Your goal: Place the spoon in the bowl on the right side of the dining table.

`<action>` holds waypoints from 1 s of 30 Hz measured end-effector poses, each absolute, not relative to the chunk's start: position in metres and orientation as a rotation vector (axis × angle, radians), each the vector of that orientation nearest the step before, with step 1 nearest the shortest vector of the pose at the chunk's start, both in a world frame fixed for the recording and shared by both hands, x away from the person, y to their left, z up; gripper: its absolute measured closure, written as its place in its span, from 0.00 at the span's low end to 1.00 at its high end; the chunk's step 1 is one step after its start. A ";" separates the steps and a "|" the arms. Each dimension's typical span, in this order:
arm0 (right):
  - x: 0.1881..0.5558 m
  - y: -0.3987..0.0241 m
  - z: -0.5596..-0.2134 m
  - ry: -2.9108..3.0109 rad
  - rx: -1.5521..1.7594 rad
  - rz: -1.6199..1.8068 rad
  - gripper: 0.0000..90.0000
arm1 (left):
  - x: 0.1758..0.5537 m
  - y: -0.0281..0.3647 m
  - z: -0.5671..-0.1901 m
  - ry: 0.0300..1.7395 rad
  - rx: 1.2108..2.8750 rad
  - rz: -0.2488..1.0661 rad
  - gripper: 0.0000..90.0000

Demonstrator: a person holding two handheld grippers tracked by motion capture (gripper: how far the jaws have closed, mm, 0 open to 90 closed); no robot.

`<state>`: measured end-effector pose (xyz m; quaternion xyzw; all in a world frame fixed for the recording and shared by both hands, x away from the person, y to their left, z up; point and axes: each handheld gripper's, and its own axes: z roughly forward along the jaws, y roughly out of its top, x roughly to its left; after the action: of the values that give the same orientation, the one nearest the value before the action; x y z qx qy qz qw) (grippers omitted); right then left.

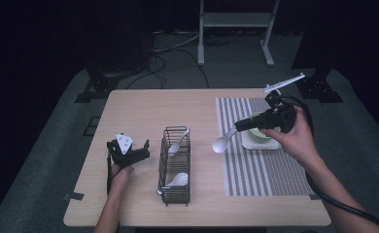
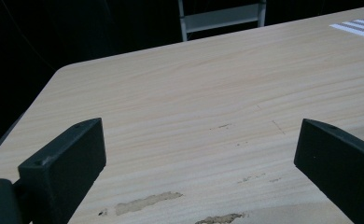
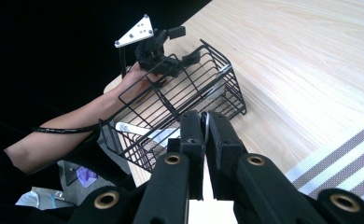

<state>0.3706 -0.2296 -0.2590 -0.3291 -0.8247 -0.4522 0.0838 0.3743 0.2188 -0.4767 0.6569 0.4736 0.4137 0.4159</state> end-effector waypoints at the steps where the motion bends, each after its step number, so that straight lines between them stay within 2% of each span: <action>1: 0.371 -0.231 -0.260 -2.457 -0.989 -1.348 0.95 | 0.374 0.219 -0.477 1.190 1.648 1.038 0.01; 30: 0.382 -0.258 -0.266 -2.447 -1.110 -1.351 0.95 | 0.374 0.219 -0.477 1.189 1.650 1.040 0.01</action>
<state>0.3821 -0.2577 -0.2663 -0.3682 -0.8118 -0.4482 0.0673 0.3742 0.2187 -0.4767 0.6571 0.4732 0.4142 0.4156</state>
